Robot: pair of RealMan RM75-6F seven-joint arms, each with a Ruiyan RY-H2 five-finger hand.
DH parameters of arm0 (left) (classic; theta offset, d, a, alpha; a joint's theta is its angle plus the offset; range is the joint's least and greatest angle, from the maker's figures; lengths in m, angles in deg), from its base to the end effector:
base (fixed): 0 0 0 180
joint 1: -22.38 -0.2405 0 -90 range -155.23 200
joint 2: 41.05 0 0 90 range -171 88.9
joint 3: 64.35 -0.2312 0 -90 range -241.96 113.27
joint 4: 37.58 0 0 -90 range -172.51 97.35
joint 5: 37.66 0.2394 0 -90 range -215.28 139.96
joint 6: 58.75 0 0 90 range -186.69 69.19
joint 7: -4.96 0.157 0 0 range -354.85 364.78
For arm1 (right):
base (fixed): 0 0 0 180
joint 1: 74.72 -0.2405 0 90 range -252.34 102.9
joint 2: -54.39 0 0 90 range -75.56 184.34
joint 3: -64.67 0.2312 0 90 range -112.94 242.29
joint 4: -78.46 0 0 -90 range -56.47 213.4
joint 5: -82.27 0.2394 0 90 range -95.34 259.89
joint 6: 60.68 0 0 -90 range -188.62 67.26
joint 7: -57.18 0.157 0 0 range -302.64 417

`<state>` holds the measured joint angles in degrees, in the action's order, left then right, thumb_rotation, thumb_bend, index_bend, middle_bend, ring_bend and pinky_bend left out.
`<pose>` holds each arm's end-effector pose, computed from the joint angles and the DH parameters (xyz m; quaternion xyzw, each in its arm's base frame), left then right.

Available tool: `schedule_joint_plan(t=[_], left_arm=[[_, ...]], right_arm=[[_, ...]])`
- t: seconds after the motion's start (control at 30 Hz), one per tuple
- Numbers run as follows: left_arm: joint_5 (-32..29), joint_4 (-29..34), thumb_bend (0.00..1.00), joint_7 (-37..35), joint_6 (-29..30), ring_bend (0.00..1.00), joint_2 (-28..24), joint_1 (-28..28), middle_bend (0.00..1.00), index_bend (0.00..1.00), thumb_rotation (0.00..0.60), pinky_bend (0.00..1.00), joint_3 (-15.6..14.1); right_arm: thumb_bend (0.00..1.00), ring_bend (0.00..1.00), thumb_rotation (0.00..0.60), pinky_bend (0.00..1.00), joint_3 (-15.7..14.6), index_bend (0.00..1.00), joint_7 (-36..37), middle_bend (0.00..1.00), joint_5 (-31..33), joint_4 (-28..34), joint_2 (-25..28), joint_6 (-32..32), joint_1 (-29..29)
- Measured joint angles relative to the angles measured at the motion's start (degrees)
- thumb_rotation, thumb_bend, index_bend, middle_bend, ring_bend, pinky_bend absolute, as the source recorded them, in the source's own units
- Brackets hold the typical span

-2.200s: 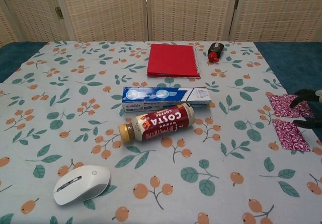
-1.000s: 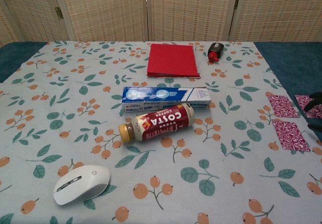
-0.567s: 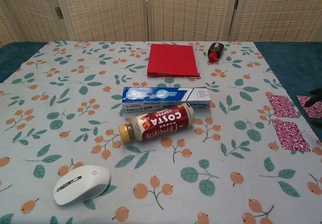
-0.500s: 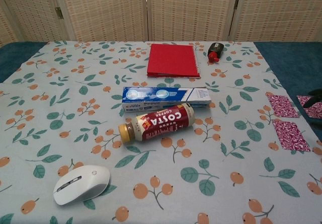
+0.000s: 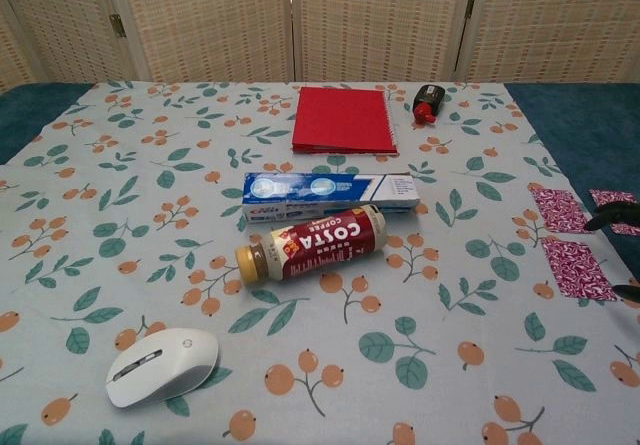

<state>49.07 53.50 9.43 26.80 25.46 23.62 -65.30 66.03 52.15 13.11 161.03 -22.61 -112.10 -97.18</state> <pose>-0.3139 0.1589 0.1011 -0.6089 -0.4023 -0.3377 0.5945 -0.3074 -0.2596 -0.0056 0.6852 -0.5154 0.2328 0.4590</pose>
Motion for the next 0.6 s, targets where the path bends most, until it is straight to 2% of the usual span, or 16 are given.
schedule_joint_plan(t=[0.6], left_arm=[[-0.44, -0.92, 0.18, -1.50, -0.11, 0.04, -0.23, -0.64, 0.00, 0.06, 0.600, 0.00, -0.32]], right_arm=[[0.34, 0.00, 0.381, 0.00, 0.40, 0.12, -4.12, 0.02, 2.70, -1.66, -2.49, 1.02, -1.45]])
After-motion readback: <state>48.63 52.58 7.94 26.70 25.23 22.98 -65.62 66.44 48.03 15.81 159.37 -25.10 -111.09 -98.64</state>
